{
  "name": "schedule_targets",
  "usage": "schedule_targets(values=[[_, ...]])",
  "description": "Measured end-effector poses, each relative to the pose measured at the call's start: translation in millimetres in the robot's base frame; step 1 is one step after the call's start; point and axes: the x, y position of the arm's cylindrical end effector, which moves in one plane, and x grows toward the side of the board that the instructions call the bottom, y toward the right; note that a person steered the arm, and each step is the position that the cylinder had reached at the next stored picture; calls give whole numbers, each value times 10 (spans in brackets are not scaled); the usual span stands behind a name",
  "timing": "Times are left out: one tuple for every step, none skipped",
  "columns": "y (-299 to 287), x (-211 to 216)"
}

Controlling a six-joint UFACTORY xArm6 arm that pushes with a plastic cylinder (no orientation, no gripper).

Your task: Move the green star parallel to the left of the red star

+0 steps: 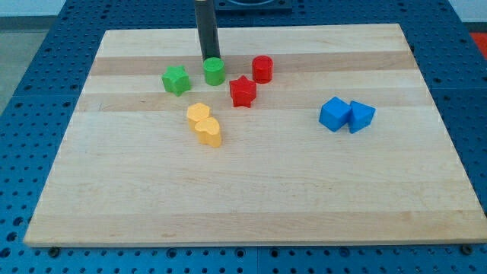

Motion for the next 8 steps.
schedule_targets(values=[[-48, 0], [-214, 11], [-402, 85], [-462, 187], [-462, 289], [-463, 329], [-574, 262], [-794, 247]])
